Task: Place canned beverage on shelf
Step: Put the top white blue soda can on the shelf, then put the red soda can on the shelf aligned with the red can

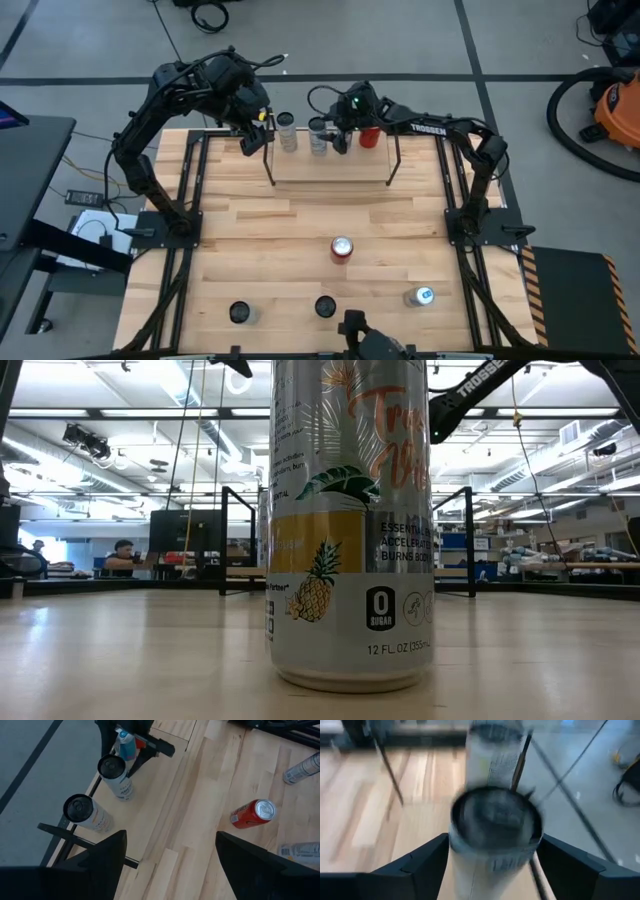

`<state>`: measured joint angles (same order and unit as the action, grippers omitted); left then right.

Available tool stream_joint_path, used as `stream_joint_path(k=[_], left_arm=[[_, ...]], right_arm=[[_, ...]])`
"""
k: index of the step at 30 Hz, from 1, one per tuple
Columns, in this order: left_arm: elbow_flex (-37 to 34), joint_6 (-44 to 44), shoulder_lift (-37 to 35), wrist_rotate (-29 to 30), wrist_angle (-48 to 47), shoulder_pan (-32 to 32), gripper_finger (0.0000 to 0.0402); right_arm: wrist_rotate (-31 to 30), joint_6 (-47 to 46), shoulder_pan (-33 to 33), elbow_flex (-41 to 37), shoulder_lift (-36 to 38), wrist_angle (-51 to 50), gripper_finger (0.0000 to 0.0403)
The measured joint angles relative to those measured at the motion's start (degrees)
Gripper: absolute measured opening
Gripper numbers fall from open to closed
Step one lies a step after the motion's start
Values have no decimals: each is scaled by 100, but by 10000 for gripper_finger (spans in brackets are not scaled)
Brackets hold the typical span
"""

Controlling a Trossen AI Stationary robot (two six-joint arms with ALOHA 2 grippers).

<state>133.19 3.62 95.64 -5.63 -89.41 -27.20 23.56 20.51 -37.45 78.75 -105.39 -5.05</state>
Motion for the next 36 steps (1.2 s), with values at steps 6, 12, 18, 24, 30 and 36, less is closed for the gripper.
stream_joint_path(k=[6, 12, 18, 24, 30, 36], left_arm=[[0, -31, 0, 0, -2, 0, 307], [0, -25, 0, -1, -2, 0, 307], [0, -25, 0, 0, -2, 0, 307], [0, -37, 0, 0, -2, 0, 307], [0, -42, 0, 0, -2, 0, 307], [0, -44, 0, 0, -2, 0, 307]], right_arm=[[-7, 6, -7, 174, -28, -273, 331], [53, 10, -8, 272, 18, -316, 336], [145, 17, 15, 283, 307, -333, 336], [151, 17, 52, 289, 750, -620, 338], [-825, 336, 344, 289, 1245, -1360, 361], [-2558, 348, 877, 289, 1790, -2221, 378]])
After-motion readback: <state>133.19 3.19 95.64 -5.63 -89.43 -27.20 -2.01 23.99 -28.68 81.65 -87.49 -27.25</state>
